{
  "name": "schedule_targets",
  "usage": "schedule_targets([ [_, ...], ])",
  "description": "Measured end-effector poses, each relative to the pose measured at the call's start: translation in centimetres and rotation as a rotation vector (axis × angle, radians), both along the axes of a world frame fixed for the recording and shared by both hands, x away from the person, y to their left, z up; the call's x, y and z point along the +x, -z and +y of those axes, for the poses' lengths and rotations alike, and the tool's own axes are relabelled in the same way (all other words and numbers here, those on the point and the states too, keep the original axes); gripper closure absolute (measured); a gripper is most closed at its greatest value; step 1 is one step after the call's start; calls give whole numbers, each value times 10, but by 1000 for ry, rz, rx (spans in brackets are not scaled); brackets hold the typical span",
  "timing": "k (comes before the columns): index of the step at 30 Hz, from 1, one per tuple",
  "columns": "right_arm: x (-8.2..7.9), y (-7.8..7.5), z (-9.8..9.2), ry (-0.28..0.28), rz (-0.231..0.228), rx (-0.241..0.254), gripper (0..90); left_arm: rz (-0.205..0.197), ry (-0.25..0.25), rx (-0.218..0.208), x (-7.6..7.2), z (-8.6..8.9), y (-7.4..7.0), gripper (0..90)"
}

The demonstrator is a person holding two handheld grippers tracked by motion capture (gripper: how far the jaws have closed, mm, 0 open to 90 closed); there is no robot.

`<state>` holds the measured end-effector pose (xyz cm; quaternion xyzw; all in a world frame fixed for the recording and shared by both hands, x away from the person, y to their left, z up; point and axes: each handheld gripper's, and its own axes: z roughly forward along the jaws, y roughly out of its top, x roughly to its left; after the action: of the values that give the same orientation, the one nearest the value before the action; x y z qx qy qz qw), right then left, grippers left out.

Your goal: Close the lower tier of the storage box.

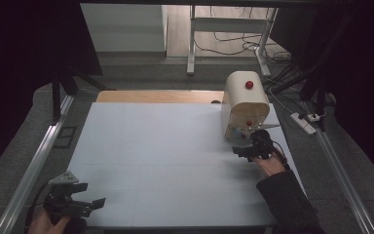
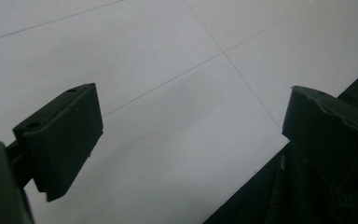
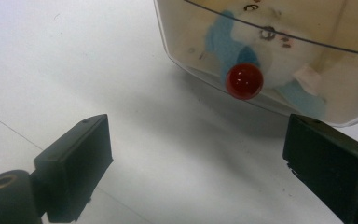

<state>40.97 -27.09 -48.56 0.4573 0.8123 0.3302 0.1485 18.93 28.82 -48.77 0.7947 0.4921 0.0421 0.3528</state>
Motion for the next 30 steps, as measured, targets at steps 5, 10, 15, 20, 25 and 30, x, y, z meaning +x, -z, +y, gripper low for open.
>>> schedule_targets([
  [5,-3,-2,0,-2,-2,21,28,-1,0,-2,0,0,0,50],
  [10,-7,-5,0,-12,-10,11,22,-1,1,-6,0,0,0,48],
  [15,-11,-6,2,-27,-10,4,11,-2,1,-9,0,1,0,46],
  [20,-13,-6,4,-33,-18,-7,7,-2,2,-10,0,1,0,45],
  [25,-16,-6,6,-38,-21,-11,6,-3,3,-12,0,1,0,45],
  [30,-20,-4,8,-43,-15,-12,4,-3,3,-12,0,1,0,44],
])
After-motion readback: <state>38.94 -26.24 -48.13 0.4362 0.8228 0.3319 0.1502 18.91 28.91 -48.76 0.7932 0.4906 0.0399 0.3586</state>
